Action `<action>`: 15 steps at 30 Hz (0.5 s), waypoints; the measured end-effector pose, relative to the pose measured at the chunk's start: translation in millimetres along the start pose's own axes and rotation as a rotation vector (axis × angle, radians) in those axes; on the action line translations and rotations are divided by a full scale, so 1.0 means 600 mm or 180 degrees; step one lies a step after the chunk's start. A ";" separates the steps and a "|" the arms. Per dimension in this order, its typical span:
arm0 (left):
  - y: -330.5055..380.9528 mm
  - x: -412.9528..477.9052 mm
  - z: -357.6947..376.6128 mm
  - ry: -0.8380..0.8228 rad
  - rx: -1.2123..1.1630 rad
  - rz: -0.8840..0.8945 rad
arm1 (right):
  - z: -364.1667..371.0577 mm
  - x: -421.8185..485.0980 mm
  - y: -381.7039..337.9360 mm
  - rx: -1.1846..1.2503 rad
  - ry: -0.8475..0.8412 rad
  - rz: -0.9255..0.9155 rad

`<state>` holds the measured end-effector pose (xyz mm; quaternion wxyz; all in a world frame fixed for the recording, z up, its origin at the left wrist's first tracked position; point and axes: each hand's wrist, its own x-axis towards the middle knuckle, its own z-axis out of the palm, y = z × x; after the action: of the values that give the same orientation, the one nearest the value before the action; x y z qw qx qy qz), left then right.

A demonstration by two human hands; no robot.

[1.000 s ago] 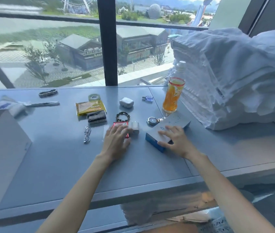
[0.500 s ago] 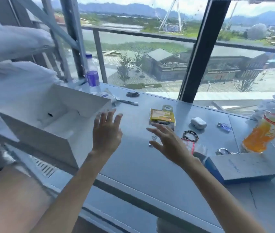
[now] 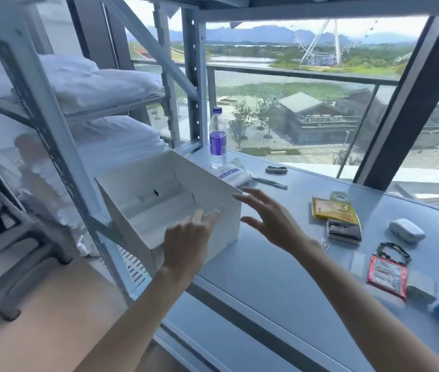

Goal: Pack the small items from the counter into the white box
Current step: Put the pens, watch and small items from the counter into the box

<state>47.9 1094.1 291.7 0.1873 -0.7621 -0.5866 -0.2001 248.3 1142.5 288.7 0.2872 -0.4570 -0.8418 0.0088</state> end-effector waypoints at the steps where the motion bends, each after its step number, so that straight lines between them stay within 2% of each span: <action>1: -0.017 -0.009 -0.004 0.0009 -0.0071 0.0019 | 0.007 0.007 -0.005 0.0115 -0.0034 -0.0036; 5: -0.096 -0.036 -0.016 0.0111 -0.0236 0.0163 | 0.041 0.038 -0.047 0.0717 0.0007 -0.0256; 9: -0.163 -0.057 -0.032 0.0277 -0.0299 0.0184 | 0.082 0.069 -0.093 0.0880 0.0086 -0.0381; 15: -0.192 -0.075 -0.032 0.0348 -0.0223 0.0294 | 0.118 0.084 -0.113 0.1087 0.0208 -0.0356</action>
<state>-75.9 1074.9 290.0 0.2013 -0.7823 -0.5324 -0.2530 140.6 1159.7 272.2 0.3878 -0.3542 -0.8424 0.1207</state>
